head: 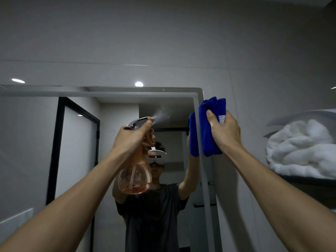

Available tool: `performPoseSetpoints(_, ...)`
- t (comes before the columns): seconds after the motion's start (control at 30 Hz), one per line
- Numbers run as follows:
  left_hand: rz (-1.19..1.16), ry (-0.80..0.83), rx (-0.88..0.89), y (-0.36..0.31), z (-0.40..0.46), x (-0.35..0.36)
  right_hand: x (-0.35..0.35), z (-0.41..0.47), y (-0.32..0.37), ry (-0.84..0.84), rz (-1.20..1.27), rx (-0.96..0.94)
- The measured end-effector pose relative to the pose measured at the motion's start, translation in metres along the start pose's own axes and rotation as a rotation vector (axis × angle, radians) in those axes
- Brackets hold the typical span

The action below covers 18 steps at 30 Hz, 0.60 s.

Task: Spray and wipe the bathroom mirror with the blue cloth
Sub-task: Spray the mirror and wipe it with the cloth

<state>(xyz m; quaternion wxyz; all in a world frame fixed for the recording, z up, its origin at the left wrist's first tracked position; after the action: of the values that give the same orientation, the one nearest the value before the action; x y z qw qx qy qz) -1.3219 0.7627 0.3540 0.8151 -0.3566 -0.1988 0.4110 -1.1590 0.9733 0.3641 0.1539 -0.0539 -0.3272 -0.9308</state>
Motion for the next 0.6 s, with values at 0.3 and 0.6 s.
performPoseSetpoints(0.3, -0.14, 0.04, -0.065, 0.007, -0.002, -0.008, 0.006, 0.002, 0.001, -0.032, -0.057, -0.041)
performPoseSetpoints(0.6, -0.125, 0.031, -0.028, -0.011, -0.025, -0.023, 0.028, 0.012, 0.027, -0.267, -0.473, -0.231)
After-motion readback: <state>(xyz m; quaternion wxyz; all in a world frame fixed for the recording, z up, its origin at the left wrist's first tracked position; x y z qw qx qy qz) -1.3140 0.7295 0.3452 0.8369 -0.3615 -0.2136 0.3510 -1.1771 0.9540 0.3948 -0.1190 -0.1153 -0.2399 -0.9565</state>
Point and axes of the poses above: each hand's wrist, its own z-axis towards the middle knuckle, its own x-axis out of the palm, y = z × x, the point moved 4 cm from there along z, towards the middle knuckle, and after that the axes turned 3 degrees about -y, right-handed, at the moved point
